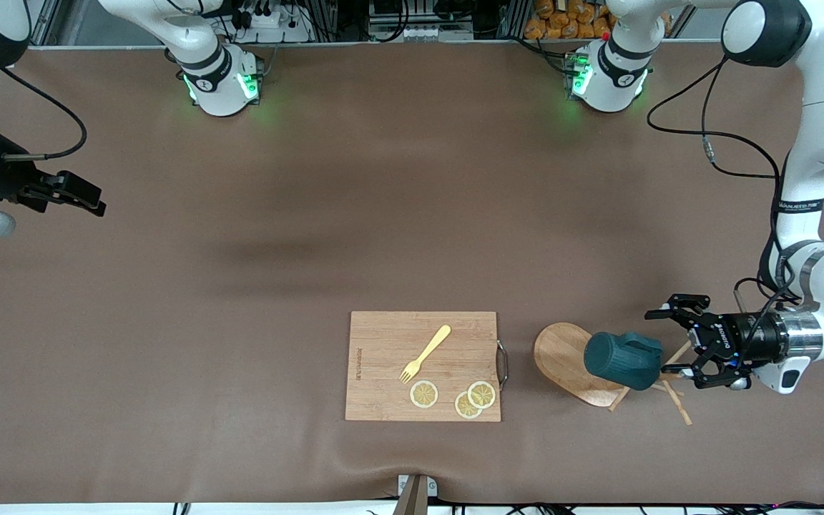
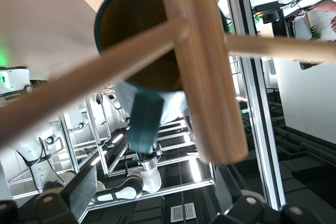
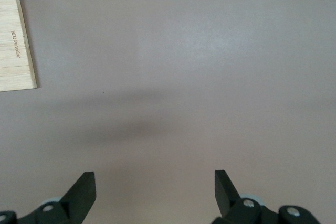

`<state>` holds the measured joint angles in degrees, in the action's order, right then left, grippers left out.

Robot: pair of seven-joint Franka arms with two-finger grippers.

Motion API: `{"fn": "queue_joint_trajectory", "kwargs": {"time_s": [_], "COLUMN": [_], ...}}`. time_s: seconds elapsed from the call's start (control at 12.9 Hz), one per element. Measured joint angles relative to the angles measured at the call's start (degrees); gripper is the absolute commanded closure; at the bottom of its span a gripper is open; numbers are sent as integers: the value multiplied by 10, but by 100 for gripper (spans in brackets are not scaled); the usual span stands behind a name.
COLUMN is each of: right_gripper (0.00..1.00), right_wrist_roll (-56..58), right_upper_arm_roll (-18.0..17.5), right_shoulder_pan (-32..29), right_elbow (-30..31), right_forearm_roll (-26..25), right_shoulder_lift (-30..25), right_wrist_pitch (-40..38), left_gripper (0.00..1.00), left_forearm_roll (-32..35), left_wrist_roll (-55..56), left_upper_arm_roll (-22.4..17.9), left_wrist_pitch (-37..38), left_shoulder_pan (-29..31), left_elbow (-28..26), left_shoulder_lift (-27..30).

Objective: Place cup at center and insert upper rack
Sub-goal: 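Open the left gripper and release the mug handle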

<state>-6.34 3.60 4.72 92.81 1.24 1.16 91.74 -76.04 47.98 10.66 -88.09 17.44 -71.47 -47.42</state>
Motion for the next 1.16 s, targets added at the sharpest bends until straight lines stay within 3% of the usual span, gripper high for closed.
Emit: {"fn": "queue_joint_trajectory", "kwargs": {"time_s": [0.31,0.62,1.16], "right_gripper": [0,0,0], "right_wrist_roll": [0,0,0], "right_upper_arm_roll": [0,0,0], "right_shoulder_pan": [0,0,0], "right_elbow": [0,1,1], "right_forearm_roll": [0,0,0], "right_shoulder_lift": [0,0,0], "right_wrist_pitch": [0,0,0], "left_gripper": [0,0,0], "left_forearm_roll": [39,159,404], "left_wrist_roll": [24,47,55], "left_upper_arm_roll": [1,6,22], "left_wrist_pitch": [4,6,8], "left_shoulder_pan": [0,-5,-82], "left_elbow": [14,12,8], "left_shoulder_lift": [75,172,264]}}
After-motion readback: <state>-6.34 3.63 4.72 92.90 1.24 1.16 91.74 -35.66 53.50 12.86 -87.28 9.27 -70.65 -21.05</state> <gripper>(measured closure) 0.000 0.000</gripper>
